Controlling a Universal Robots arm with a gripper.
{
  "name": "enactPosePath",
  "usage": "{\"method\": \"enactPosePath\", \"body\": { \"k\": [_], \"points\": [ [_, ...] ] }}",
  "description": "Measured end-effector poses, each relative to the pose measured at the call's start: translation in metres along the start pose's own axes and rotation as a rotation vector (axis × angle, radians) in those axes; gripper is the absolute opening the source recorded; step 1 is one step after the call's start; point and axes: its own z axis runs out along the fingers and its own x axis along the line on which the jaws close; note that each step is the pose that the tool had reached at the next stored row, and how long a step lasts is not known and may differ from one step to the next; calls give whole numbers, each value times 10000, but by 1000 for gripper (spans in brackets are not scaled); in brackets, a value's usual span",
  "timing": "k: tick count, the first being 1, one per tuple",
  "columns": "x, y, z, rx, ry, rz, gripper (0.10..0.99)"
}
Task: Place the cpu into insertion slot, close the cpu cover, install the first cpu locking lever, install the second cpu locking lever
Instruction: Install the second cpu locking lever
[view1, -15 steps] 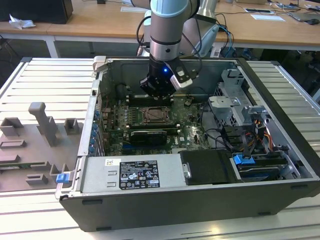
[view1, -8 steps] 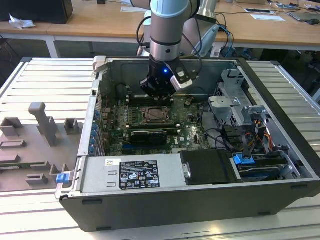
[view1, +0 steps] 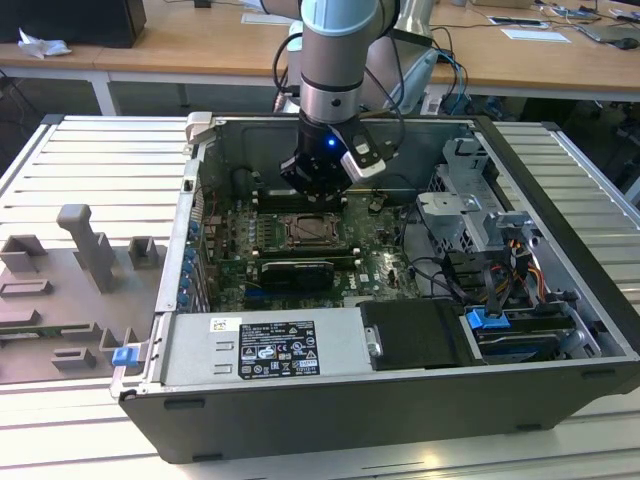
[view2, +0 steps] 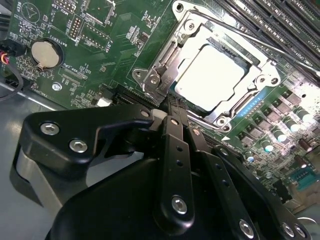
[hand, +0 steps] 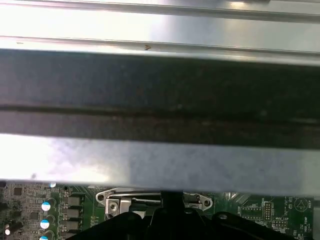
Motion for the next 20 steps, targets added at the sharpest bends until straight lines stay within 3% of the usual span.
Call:
{"method": "enactPosePath", "body": {
  "k": [4,11,15,20],
  "points": [
    [0,2,-52,0,-1,1,106],
    [1,-20,-55,-1,-1,2,106],
    [0,-19,-127,-2,-1,-1,106],
    [1,-36,-129,-1,0,0,106]
  ]
}}
